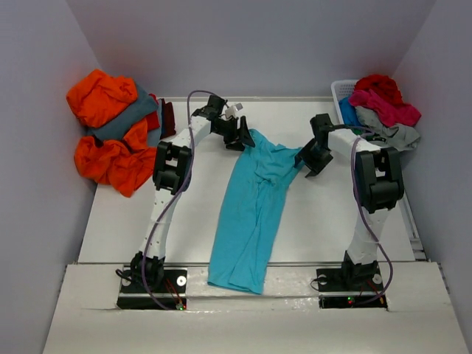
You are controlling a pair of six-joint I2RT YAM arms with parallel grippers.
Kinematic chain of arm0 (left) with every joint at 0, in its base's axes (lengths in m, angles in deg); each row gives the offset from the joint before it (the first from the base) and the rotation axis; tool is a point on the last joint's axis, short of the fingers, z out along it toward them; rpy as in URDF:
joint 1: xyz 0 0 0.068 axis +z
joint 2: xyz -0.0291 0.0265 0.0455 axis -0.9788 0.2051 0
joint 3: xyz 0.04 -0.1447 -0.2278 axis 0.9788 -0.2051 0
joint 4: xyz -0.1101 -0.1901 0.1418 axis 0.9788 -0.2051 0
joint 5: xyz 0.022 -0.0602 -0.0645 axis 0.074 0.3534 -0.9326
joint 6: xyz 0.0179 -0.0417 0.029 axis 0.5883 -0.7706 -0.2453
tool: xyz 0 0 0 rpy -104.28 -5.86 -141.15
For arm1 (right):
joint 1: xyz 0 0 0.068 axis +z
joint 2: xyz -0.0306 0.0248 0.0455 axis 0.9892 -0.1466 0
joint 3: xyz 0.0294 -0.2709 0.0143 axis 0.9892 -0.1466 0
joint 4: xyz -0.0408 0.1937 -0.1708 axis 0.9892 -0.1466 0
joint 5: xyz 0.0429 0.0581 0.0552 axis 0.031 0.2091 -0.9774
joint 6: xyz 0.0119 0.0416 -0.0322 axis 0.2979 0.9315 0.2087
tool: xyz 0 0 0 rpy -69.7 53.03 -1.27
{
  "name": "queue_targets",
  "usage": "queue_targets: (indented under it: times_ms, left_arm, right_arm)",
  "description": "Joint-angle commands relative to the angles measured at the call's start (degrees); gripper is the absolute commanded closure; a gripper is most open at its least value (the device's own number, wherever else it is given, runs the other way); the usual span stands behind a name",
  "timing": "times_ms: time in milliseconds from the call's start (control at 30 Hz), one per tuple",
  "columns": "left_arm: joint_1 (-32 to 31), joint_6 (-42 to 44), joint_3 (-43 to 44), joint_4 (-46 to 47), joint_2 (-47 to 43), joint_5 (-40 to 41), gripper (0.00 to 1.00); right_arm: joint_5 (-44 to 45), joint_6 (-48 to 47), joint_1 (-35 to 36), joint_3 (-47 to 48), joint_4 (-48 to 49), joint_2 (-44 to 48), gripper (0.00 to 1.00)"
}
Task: Fold and stack the t-shirts
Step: Rotate the rectangle-folded T-shirt at the center of the board.
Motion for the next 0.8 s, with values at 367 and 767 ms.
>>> queue_targets:
  times_ms: [367, 767]
  left_arm:
    - [-0.9, 0.6, -3.5, -1.1, 2.7, 0.3, 0.31]
    - [1.5, 1.6, -5.3, -3.1, 1.3, 6.7, 0.34]
  right_arm:
    - [2.8, -2.6, -2.7, 14.1, 2.0, -10.8, 0.38]
    - [-9.4, -8.8, -2.7, 25.8, 0.6, -20.2, 0.46]
